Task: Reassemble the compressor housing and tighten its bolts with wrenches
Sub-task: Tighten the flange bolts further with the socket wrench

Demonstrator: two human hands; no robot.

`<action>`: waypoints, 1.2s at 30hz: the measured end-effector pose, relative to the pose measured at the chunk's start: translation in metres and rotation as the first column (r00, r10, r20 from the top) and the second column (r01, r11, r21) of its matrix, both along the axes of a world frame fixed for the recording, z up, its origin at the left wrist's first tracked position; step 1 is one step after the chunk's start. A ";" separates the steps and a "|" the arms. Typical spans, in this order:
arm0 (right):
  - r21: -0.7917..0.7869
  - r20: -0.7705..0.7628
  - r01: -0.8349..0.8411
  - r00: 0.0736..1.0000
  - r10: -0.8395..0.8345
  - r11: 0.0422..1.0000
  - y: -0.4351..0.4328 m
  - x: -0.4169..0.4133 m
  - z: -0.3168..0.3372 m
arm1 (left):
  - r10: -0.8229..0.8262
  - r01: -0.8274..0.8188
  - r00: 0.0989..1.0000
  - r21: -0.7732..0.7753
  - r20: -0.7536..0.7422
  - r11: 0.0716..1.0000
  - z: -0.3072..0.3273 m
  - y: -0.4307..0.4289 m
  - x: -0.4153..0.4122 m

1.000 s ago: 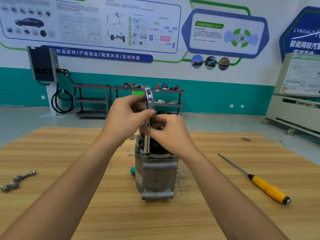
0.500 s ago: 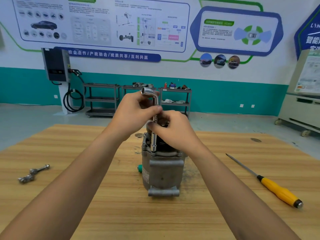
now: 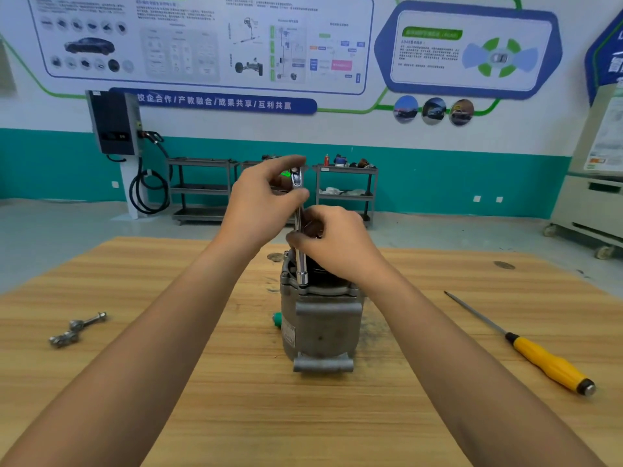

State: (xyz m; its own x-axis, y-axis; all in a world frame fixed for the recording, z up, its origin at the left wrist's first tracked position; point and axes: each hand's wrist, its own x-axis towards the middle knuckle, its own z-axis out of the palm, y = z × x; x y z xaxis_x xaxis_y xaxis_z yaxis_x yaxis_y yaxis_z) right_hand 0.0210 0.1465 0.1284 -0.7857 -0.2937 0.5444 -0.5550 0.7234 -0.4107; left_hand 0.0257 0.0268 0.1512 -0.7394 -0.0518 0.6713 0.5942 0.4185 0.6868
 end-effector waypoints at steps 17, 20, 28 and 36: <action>-0.193 0.077 -0.082 0.992 0.098 0.978 0.009 0.008 -0.001 | -0.139 0.131 0.983 0.072 0.118 0.989 -0.002 -0.003 0.002; -0.193 0.140 -0.140 0.976 0.169 0.971 0.013 0.006 -0.006 | -0.194 0.188 0.968 0.051 0.157 0.981 -0.002 -0.003 0.004; -0.277 -0.025 -0.114 0.993 0.111 0.954 0.014 0.002 -0.014 | 0.045 -0.042 0.999 -0.180 0.008 0.983 -0.012 0.004 0.009; -0.271 0.053 -0.132 0.987 0.152 0.954 0.013 0.007 -0.015 | -0.118 0.113 0.982 0.043 0.145 0.993 -0.011 -0.003 0.010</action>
State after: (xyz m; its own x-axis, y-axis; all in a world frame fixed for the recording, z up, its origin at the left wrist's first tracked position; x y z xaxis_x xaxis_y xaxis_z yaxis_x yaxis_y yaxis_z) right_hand 0.0280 0.1591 0.1134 -0.7867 -0.2576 0.5610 -0.6055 0.4988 -0.6201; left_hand 0.0361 0.0238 0.1403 -0.8323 0.0181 0.5540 0.5285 0.3275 0.7833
